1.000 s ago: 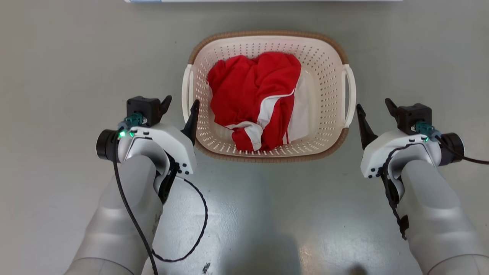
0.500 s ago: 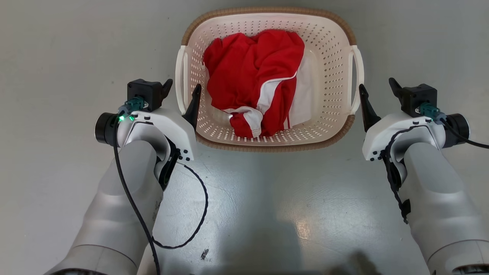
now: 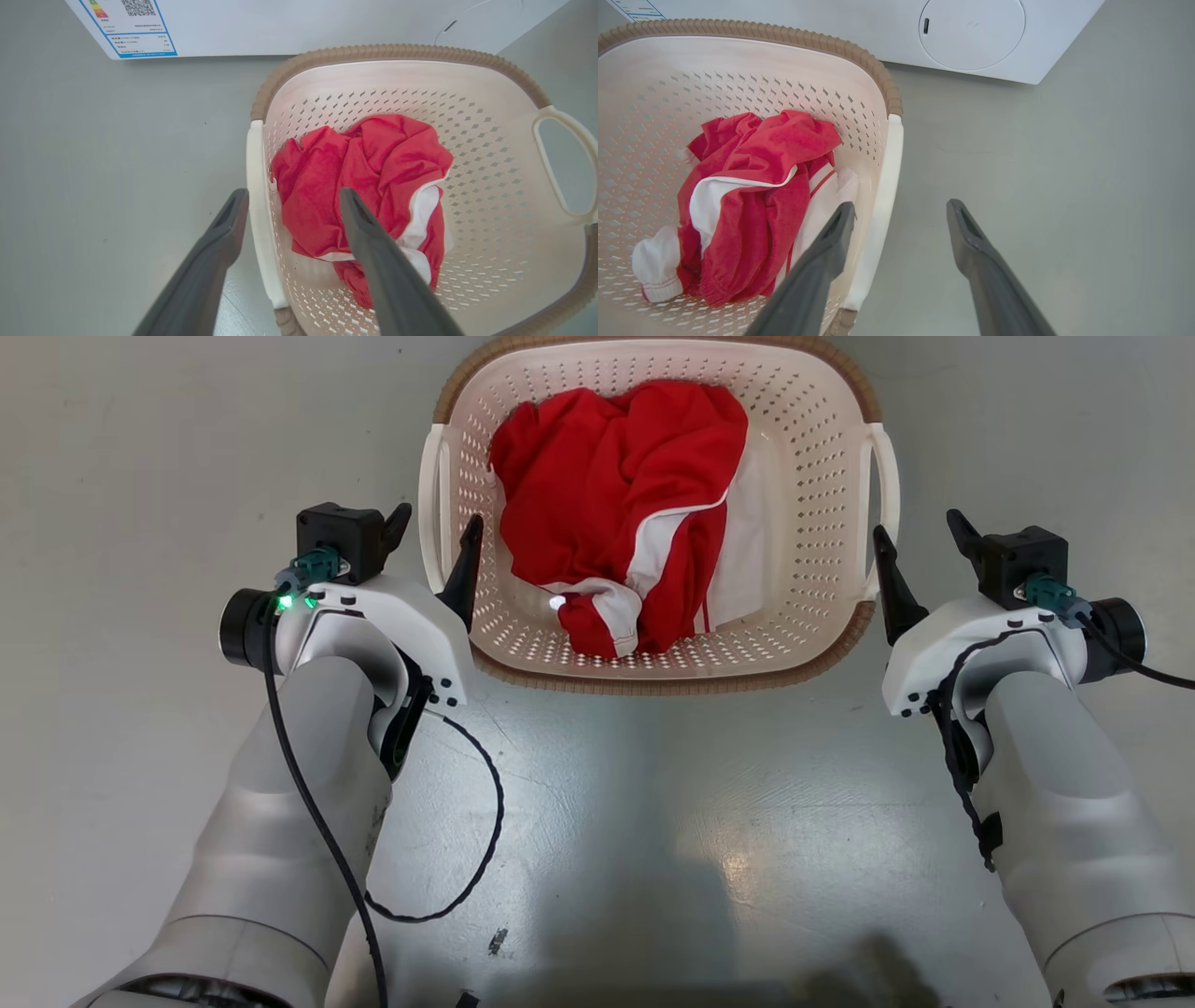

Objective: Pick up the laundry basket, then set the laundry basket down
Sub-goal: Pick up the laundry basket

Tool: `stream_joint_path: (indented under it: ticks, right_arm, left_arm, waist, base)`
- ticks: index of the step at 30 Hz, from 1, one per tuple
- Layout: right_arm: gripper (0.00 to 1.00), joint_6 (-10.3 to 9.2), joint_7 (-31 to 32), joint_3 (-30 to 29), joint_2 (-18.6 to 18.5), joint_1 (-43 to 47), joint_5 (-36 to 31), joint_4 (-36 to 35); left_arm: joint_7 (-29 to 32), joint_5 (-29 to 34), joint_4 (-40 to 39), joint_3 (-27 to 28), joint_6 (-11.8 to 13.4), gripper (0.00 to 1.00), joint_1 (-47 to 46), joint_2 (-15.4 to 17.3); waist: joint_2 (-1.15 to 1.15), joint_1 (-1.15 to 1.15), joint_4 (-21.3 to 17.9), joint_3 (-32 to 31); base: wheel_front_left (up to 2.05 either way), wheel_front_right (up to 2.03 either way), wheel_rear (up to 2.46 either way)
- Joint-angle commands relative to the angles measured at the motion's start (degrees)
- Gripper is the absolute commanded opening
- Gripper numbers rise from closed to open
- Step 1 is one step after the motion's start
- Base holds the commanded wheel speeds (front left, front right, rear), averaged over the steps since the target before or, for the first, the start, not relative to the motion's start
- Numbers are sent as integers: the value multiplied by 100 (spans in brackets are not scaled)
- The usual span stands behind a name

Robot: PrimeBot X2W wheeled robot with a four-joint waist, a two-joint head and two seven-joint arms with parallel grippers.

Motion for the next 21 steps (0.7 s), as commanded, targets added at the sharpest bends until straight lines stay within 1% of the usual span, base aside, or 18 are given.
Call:
stream_joint_path:
  ticks: [1,21]
  right_arm:
    - [100,35,-79,100,69,119,24,-113]
    - [100,35,-80,88,69,-61,-66,-184]
  left_arm:
    - [-35,-2,-32,129,58,100,-20,176]
    - [-35,-8,134,225,62,100,-350,189]
  waist:
    - [0,0,11,34]
    - [0,0,89,460]
  base:
    - [0,0,0]
    - [0,0,0]
